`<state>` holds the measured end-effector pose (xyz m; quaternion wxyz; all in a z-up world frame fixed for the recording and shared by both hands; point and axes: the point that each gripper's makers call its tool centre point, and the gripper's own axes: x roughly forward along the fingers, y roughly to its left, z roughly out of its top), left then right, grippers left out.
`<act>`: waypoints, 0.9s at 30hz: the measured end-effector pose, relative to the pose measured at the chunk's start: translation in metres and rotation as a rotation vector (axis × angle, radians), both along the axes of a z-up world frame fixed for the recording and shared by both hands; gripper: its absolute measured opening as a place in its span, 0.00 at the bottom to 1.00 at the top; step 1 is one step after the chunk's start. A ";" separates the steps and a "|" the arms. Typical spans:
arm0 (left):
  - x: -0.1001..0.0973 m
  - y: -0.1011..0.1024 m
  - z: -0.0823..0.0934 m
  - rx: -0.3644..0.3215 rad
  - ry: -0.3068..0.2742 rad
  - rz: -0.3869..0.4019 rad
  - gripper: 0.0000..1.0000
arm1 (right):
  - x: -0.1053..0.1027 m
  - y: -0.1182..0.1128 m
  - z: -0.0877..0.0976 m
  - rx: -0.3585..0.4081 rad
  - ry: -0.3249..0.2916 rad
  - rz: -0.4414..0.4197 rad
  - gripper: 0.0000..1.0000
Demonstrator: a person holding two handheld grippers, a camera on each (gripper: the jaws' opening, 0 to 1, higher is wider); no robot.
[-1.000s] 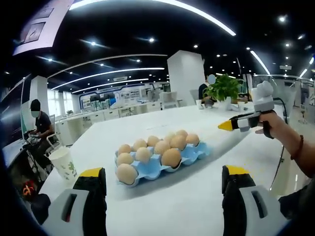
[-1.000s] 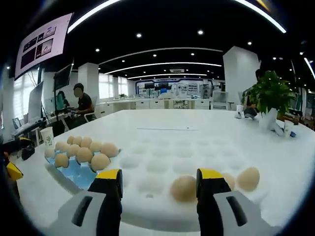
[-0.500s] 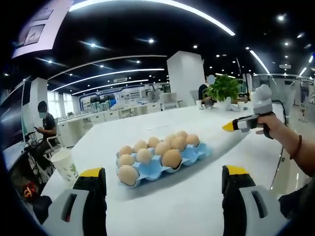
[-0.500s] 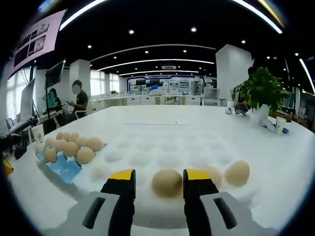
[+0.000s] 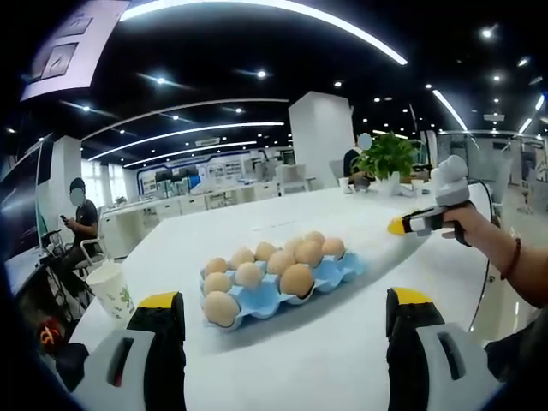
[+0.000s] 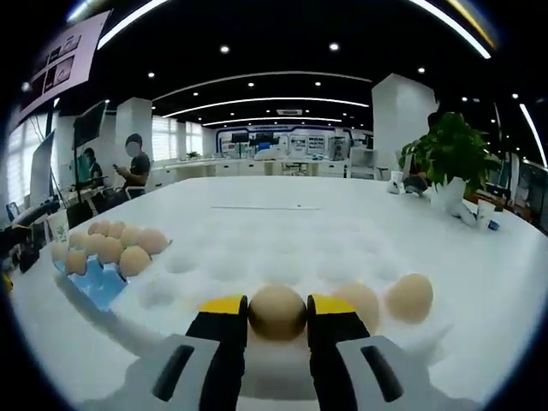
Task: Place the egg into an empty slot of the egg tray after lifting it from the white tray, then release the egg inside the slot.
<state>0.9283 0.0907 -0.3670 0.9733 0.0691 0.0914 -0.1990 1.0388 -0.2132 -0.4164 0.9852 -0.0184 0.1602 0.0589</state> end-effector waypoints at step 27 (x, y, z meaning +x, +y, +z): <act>0.005 0.005 -0.003 0.026 0.014 0.019 1.00 | 0.001 0.002 0.027 0.067 -0.077 -0.016 0.28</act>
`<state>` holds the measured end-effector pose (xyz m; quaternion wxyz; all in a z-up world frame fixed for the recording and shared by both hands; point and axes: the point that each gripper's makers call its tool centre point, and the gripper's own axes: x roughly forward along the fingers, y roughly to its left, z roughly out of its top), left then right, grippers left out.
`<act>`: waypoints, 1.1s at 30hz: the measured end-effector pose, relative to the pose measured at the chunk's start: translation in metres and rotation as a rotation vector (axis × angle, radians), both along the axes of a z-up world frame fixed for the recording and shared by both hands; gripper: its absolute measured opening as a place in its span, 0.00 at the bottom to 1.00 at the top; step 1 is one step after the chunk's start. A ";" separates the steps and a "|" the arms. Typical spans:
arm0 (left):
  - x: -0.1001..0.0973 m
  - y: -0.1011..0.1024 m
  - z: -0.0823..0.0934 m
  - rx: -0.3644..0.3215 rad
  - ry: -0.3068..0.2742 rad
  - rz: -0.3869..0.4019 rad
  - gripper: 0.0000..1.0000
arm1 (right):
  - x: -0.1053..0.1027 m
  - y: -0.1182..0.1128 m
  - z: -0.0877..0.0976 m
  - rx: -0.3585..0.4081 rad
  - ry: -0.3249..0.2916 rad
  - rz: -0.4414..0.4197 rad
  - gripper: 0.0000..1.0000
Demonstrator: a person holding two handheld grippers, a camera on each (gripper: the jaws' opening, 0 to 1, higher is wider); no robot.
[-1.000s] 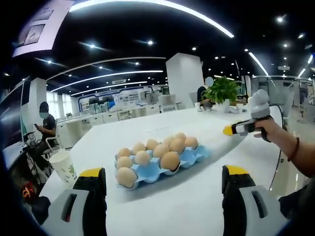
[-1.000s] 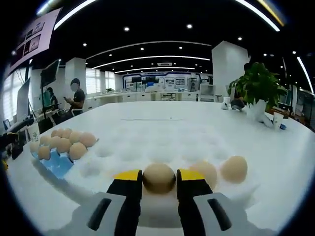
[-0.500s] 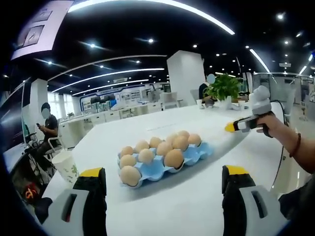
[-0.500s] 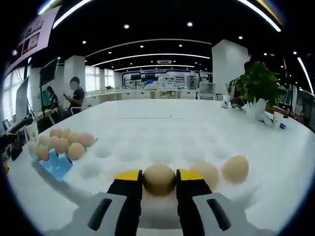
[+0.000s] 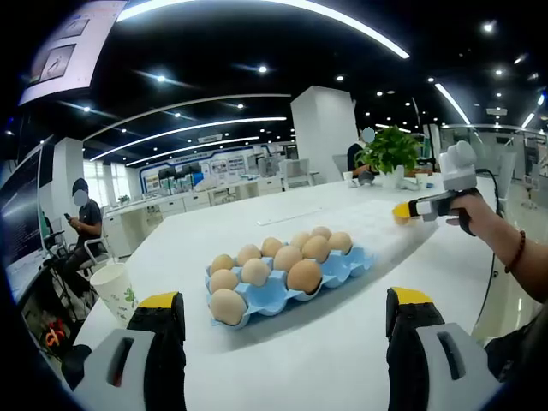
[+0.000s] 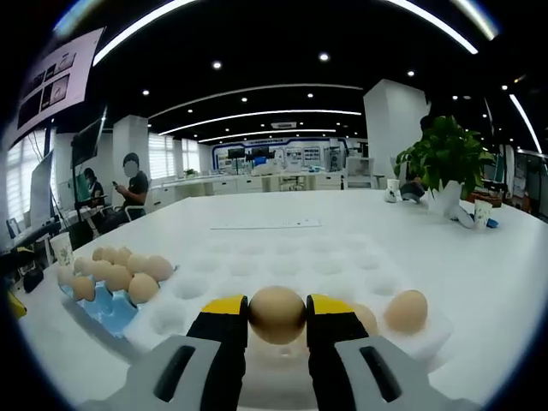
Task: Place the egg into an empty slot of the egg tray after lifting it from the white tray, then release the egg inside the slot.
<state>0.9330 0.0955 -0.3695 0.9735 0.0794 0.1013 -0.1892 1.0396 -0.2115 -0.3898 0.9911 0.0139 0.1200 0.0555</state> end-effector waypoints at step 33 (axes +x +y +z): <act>-0.006 0.000 -0.005 -0.014 0.015 -0.009 1.00 | -0.008 0.094 0.016 0.031 -0.020 0.204 0.28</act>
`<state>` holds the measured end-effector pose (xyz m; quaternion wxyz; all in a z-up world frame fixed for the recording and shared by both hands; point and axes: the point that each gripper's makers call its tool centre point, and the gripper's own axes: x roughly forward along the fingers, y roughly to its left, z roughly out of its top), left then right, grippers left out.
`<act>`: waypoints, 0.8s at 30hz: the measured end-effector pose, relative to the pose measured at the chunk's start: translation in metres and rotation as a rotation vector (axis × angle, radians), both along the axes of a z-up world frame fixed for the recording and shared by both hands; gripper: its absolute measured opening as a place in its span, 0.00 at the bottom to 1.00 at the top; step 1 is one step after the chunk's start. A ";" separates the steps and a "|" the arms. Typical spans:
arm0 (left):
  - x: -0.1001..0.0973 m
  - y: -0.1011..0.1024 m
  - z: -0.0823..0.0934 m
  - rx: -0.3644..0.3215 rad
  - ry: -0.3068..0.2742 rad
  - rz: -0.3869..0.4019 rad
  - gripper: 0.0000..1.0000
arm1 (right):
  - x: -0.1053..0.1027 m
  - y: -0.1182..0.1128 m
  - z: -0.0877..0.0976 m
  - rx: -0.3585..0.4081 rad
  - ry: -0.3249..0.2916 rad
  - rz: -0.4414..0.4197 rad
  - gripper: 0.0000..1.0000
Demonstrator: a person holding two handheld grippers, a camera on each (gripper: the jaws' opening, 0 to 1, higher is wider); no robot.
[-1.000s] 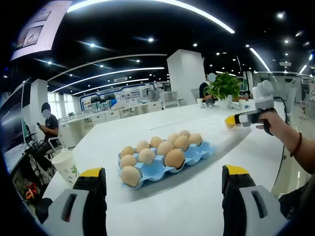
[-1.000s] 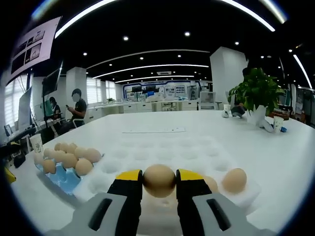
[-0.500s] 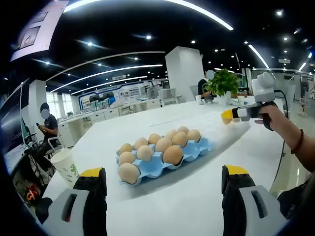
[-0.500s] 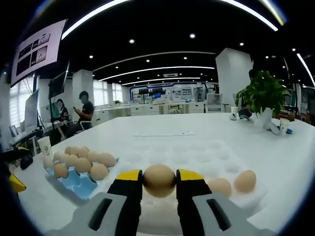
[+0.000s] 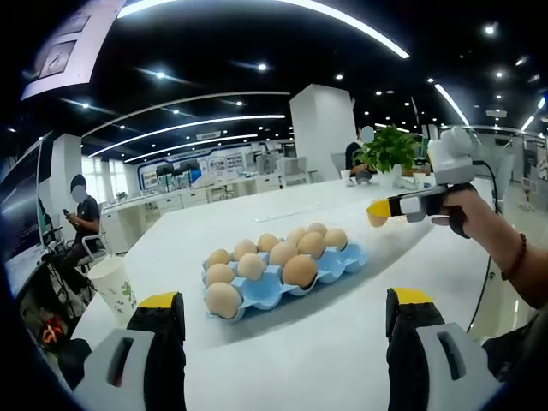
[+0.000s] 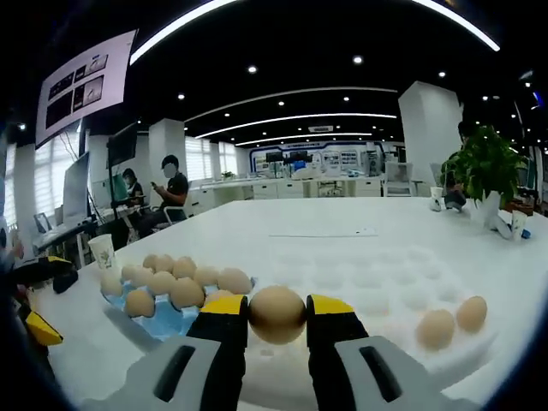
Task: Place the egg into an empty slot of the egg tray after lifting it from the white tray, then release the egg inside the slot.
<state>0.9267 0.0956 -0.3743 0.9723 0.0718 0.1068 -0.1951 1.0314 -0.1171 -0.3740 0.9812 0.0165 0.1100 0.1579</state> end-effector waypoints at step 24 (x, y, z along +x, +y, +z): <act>-0.001 -0.001 0.001 -0.003 -0.002 -0.007 1.00 | -0.011 0.066 0.012 0.029 -0.009 0.163 0.28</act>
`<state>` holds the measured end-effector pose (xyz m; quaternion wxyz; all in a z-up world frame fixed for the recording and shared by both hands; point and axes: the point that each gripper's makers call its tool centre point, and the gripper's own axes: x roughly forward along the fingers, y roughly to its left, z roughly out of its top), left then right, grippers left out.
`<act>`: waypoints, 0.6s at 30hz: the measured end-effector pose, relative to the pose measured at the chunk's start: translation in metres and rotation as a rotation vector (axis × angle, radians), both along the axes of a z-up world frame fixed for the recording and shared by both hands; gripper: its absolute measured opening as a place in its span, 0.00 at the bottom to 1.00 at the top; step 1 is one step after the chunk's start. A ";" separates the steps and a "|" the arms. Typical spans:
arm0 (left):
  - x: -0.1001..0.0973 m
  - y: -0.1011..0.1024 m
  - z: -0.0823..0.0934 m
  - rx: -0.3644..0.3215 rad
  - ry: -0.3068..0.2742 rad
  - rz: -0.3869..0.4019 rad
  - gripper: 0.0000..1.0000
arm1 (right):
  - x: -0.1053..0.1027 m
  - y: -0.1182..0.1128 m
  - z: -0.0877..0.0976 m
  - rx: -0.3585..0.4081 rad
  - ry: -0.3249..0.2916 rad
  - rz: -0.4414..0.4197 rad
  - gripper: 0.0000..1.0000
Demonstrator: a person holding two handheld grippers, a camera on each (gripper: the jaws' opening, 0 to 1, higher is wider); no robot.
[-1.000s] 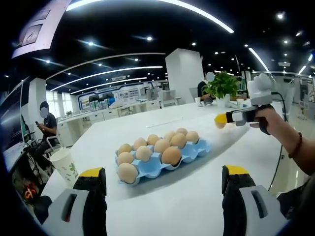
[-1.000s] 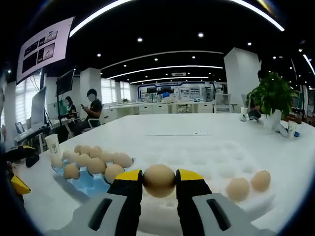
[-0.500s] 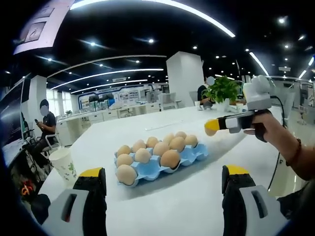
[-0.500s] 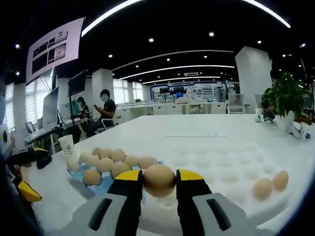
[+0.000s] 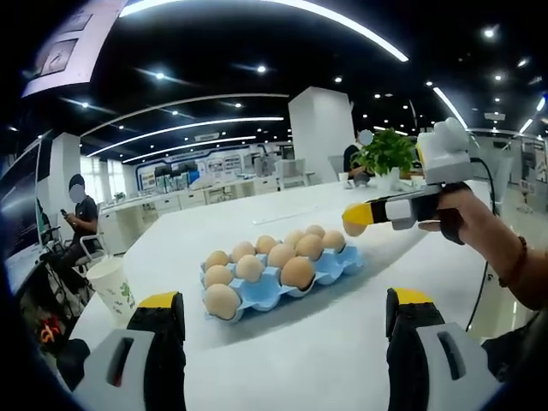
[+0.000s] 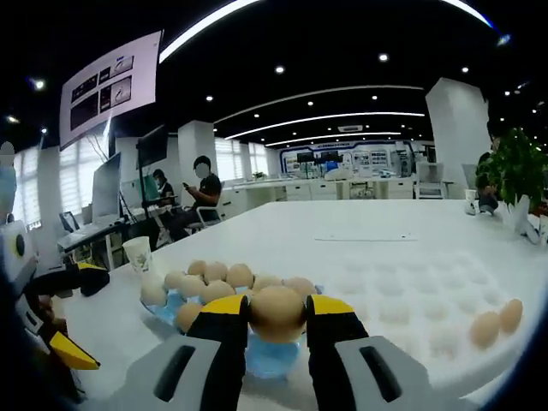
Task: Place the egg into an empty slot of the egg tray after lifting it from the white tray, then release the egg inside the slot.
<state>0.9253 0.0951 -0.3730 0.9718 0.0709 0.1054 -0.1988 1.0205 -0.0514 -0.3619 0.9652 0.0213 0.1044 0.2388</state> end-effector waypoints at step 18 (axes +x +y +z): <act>-0.004 0.008 -0.001 0.015 0.002 0.005 1.00 | -0.007 0.059 0.007 -0.016 -0.019 0.136 0.28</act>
